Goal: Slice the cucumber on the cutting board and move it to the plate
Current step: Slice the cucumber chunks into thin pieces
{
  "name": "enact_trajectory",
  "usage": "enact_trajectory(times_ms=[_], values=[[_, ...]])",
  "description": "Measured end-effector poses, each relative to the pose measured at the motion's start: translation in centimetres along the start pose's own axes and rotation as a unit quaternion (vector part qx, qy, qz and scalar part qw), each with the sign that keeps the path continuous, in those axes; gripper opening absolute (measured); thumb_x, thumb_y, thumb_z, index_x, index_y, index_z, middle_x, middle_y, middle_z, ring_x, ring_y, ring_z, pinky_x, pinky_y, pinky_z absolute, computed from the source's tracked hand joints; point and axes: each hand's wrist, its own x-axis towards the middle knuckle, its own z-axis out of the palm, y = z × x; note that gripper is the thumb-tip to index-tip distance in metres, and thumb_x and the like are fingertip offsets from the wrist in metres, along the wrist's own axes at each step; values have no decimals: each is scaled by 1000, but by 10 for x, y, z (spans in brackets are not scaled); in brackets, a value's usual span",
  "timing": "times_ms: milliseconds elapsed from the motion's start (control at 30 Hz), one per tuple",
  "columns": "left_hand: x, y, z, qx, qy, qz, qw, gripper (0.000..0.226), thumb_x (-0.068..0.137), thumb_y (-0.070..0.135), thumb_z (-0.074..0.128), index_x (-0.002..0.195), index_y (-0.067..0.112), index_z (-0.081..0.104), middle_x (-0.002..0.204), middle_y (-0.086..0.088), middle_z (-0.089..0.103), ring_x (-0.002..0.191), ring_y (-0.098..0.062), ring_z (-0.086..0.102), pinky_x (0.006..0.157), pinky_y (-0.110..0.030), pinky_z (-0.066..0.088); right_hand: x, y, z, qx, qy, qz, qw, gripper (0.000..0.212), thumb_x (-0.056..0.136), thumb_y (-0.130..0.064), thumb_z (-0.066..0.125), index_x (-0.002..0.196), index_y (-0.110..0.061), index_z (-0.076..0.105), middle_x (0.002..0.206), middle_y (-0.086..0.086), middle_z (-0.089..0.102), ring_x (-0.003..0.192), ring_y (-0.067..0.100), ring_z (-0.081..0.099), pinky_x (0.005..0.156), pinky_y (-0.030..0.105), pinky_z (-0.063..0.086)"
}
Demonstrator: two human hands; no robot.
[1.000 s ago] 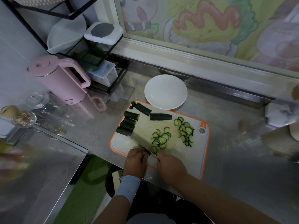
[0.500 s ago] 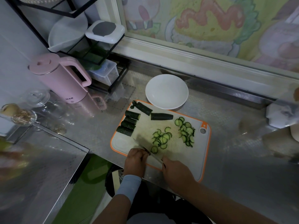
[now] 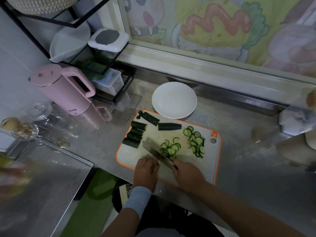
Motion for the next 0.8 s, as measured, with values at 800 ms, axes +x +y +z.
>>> enact_trajectory(times_ms=[800], values=[[75,-3,-45,-46,-86,-168,981,30,89,6,47,113,13,62,117,-11,60,102,-30,57,87,-30,42,-9,-11,10,78,24,147,986,22,100,-35,37,95,-20,52,80,2,58,72,22,56,59,31,40]])
